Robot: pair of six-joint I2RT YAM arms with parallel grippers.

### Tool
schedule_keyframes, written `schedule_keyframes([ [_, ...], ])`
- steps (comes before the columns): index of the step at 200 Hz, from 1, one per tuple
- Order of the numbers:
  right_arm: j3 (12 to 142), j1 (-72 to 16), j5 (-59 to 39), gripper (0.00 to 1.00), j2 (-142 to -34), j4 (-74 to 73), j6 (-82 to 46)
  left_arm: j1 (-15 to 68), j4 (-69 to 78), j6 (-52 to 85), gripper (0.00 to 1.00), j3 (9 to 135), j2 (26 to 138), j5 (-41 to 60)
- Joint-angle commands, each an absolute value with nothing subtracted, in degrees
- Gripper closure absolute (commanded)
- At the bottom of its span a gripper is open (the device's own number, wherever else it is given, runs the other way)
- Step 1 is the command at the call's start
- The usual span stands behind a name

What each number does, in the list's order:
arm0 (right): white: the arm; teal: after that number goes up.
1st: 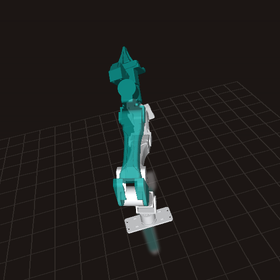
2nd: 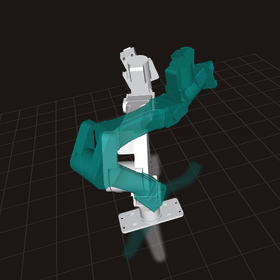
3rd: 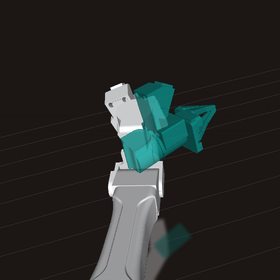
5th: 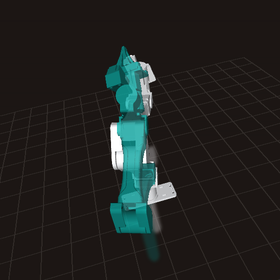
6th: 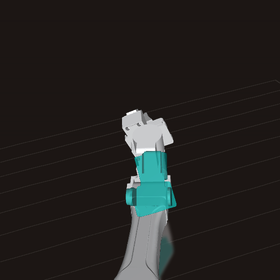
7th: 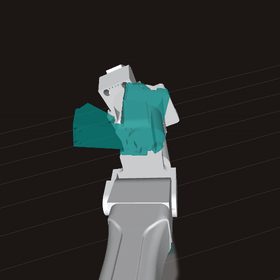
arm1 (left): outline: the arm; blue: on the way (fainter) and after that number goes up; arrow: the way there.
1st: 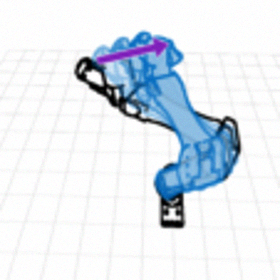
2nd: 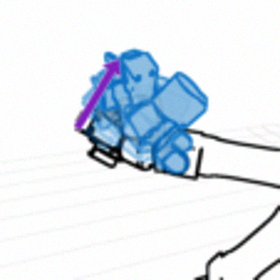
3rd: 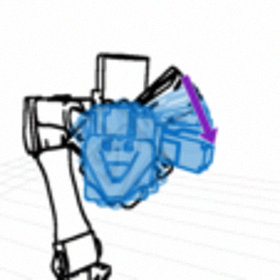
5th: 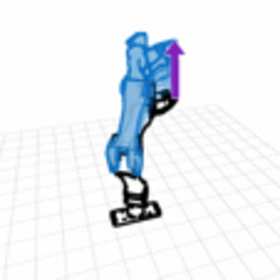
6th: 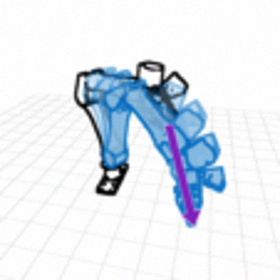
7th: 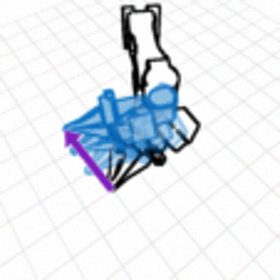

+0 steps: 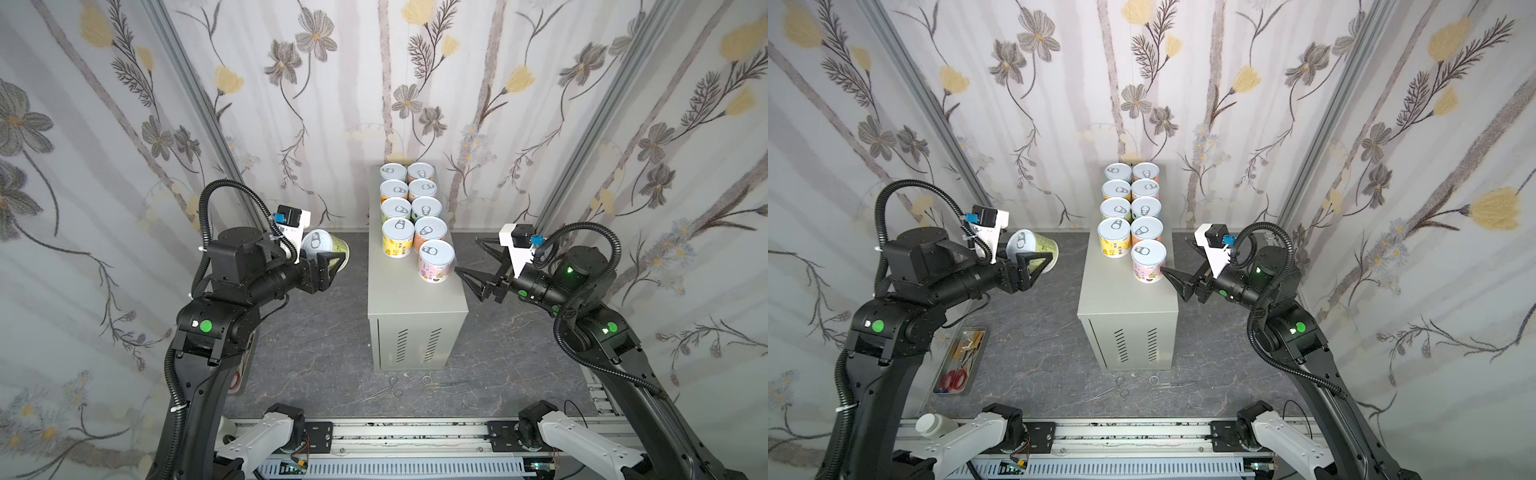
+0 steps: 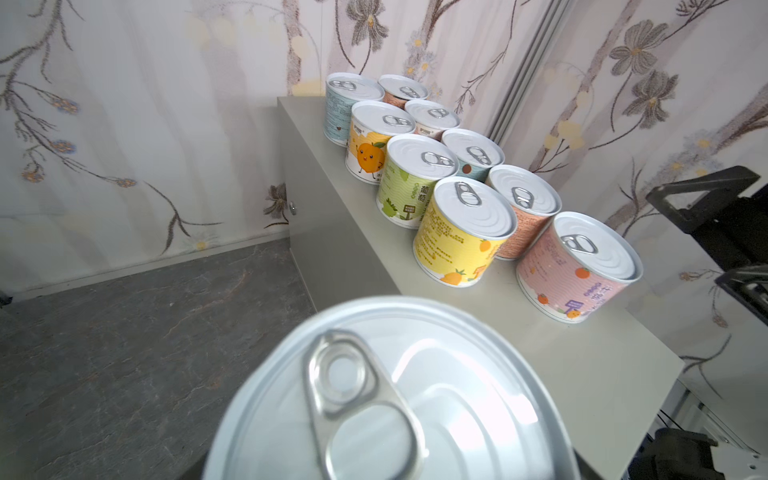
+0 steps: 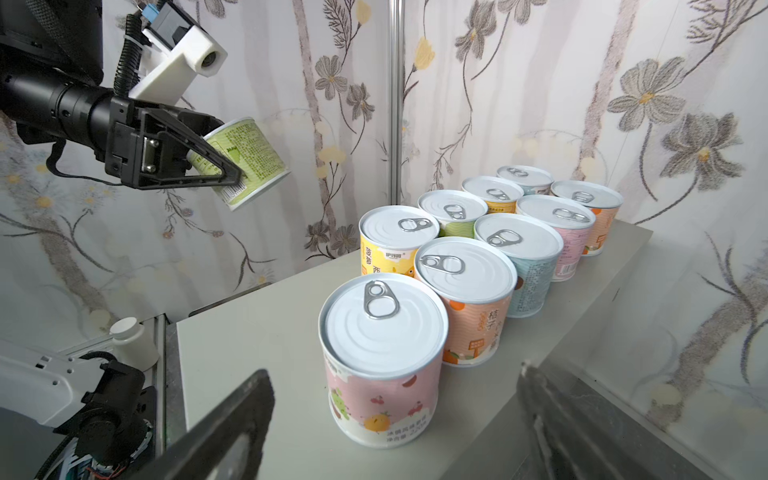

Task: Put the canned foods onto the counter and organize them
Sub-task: 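Carry the green-label can up over the cabinet top with the left gripper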

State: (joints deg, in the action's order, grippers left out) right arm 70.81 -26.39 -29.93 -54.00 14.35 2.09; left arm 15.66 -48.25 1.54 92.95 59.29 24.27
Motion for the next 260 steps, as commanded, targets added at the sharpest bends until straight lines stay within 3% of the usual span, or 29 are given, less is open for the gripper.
schedule_keyframes([
  [1,71.0,-28.5,-25.9,0.10,-54.0,14.7,2.4,18.0,-48.5,1.8,0.30,94.6,59.7,26.3],
  [81,72.3,-30.7,-21.1,0.13,-54.6,18.7,1.6,32.2,-49.2,2.4,0.32,95.9,63.2,17.3],
  [143,71.1,-32.6,-20.9,0.13,-54.3,17.5,0.8,47.3,-55.4,0.6,0.31,103.9,72.5,0.6],
  [260,70.5,-34.1,-21.6,0.13,-55.1,17.5,1.5,51.7,-61.1,1.3,0.28,108.5,79.4,-7.7],
])
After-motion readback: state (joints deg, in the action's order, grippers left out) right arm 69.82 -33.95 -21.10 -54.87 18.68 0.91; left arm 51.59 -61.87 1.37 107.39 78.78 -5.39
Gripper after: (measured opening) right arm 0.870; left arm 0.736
